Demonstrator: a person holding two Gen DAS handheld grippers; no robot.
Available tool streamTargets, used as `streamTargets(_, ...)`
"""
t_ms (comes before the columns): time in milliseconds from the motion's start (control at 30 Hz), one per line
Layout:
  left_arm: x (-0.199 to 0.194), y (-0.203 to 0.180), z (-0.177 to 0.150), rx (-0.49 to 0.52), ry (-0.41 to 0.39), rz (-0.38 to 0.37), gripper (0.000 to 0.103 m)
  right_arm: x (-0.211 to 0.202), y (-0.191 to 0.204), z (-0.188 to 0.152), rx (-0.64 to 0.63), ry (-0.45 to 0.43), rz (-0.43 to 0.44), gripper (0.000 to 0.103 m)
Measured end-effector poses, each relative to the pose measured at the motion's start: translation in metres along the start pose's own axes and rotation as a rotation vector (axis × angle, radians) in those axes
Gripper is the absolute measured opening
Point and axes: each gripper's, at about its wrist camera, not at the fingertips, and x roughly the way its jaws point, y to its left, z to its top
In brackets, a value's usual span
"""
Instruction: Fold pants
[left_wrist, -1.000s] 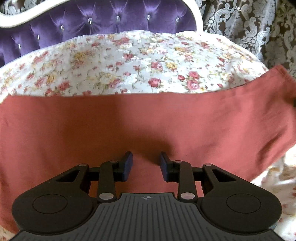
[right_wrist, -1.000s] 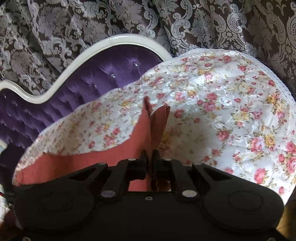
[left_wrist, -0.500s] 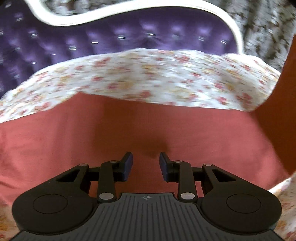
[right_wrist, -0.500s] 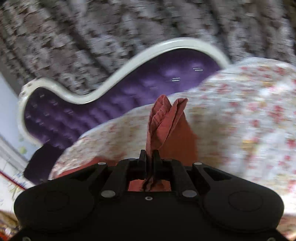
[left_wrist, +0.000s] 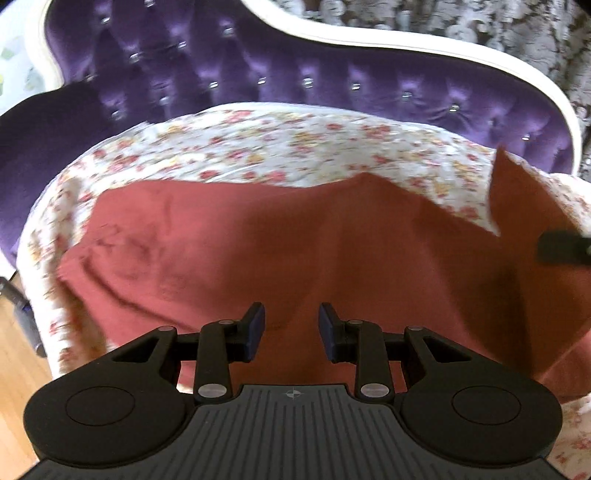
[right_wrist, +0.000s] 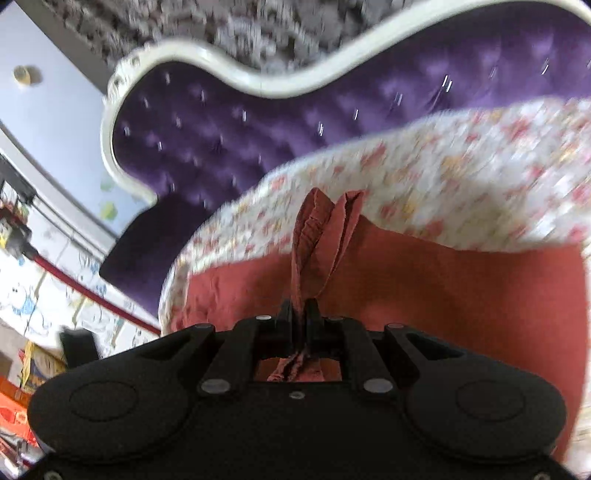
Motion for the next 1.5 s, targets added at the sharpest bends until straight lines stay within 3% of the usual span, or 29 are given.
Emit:
streamTargets(233, 0.003, 0.014, 0.002, -0.03, 0.003, 0.01, 0.031, 0.056, 0.012, -0.026, -0.076, 0.081, -0.064, 0.015)
streamTargets(333, -0.003, 0.01, 0.0, -0.027, -0.005, -0.005, 0.031, 0.066, 0.015, -0.034, -0.122, 0.087, -0.07, 0.025)
streamTargets(400, -0.007, 0.005, 0.002, -0.025, -0.017, -0.025, 0.031, 0.062, 0.013, -0.035, -0.113, 0.087, -0.05, 0.041)
streamTargets(500, -0.016, -0.009, 0.009, -0.013, -0.046, -0.058, 0.031, 0.039, 0.006, -0.033, -0.093, 0.033, -0.007, 0.052)
streamTargets(567, -0.021, -0.02, 0.014, -0.004, -0.068, -0.088, 0.031, 0.024, 0.003, -0.029, -0.101, -0.012, -0.023, 0.054)
streamTargets(733, -0.015, -0.056, 0.019, 0.057, -0.077, -0.139, 0.031, -0.025, -0.033, -0.027, -0.073, -0.144, -0.233, 0.054)
streamTargets(867, 0.009, -0.079, 0.006, 0.105, -0.015, -0.187, 0.031, -0.053, -0.079, -0.03, 0.003, -0.183, -0.44, 0.055)
streamTargets(933, 0.024, -0.086, -0.005, 0.127, 0.025, -0.181, 0.031, -0.06, -0.101, -0.032, 0.048, -0.182, -0.468, 0.055)
streamTargets(1000, 0.042, -0.088, -0.016, 0.135, 0.08, -0.168, 0.031, -0.063, -0.117, -0.033, 0.086, -0.177, -0.471, 0.055)
streamTargets(1067, 0.042, -0.085, -0.026, 0.129, 0.042, -0.172, 0.031, -0.063, -0.127, -0.033, 0.106, -0.177, -0.448, 0.055)
streamTargets(1167, 0.039, -0.087, -0.028, 0.131, 0.041, -0.167, 0.031, -0.057, -0.135, -0.032, 0.124, -0.169, -0.378, 0.055)
streamTargets(1300, 0.039, -0.083, -0.027, 0.12, 0.044, -0.174, 0.031, -0.043, -0.136, -0.028, 0.078, -0.168, -0.357, 0.055)
streamTargets(1333, 0.04, -0.083, -0.025, 0.115, 0.043, -0.176, 0.031, -0.043, -0.136, -0.027, 0.068, -0.161, -0.344, 0.054)
streamTargets(1400, 0.038, -0.083, -0.027, 0.108, 0.035, -0.177, 0.03, -0.038, -0.134, -0.023, 0.049, -0.136, -0.325, 0.016)
streamTargets(1500, 0.038, -0.089, -0.024, 0.104, 0.028, -0.162, 0.03, -0.041, -0.119, -0.018, -0.033, -0.15, -0.354, 0.012)
